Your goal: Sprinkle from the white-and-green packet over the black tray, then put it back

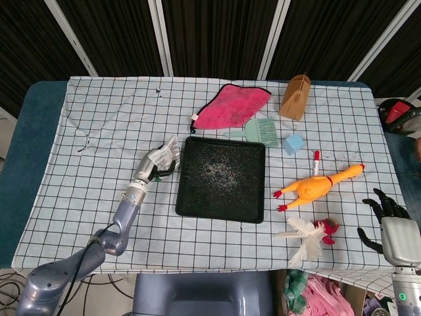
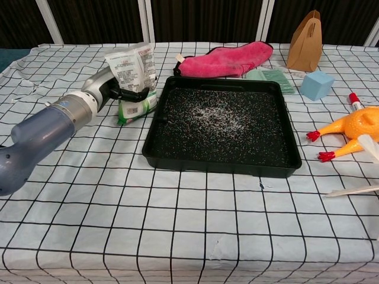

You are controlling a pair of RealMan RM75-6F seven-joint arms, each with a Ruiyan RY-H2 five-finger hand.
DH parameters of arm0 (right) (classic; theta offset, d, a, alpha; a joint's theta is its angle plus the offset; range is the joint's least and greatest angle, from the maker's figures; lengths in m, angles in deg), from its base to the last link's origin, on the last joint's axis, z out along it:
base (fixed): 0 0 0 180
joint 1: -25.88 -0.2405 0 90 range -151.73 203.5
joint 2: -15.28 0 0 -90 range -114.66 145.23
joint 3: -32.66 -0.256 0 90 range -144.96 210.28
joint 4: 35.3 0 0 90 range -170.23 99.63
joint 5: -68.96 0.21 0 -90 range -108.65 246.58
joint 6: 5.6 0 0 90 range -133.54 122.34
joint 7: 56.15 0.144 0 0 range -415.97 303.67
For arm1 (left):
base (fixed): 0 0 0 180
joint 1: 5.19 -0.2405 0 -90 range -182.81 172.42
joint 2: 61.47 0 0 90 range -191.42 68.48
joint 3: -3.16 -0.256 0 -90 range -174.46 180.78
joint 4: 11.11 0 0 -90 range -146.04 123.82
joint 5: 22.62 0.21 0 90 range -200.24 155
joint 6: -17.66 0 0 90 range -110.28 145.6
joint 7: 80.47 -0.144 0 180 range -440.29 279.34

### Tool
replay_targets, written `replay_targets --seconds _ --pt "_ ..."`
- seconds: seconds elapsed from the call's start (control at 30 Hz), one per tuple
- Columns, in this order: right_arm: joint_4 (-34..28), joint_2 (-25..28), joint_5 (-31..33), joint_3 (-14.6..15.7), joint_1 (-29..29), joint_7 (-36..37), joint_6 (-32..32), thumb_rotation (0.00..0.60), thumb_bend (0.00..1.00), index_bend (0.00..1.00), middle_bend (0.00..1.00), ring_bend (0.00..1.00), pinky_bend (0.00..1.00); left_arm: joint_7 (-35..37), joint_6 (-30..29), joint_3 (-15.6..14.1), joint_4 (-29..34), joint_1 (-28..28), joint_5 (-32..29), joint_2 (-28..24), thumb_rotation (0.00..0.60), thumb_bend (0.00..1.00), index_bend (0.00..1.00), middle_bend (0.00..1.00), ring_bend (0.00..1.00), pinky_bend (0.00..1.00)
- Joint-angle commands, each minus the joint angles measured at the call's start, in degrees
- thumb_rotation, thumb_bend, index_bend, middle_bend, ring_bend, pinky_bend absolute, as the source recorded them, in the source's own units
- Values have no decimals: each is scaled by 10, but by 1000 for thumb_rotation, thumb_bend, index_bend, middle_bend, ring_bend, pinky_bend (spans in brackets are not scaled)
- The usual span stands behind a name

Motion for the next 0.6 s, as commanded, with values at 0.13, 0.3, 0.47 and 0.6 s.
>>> replay_targets --seconds 0.13,0.3,0.47,0.6 --pt "2 -1 -3 0 0 -3 4 600 223 279 82 146 254 -6 -20 -1 17 -3 8 -15 600 643 331 397 332 534" --pt "1 0 1 -1 1 -1 2 600 222 279 82 145 254 -55 -47 -21 56 -7 36 -55 600 643 333 401 332 533" --pt "0 0 0 -1 1 -3 3 600 223 279 83 145 254 -126 -16 -32 164 7 54 -155 600 644 333 402 332 533" --pt "-1 0 0 -1 1 -4 3 600 223 279 83 146 254 -182 22 -27 298 13 45 -255 600 646 337 407 335 533"
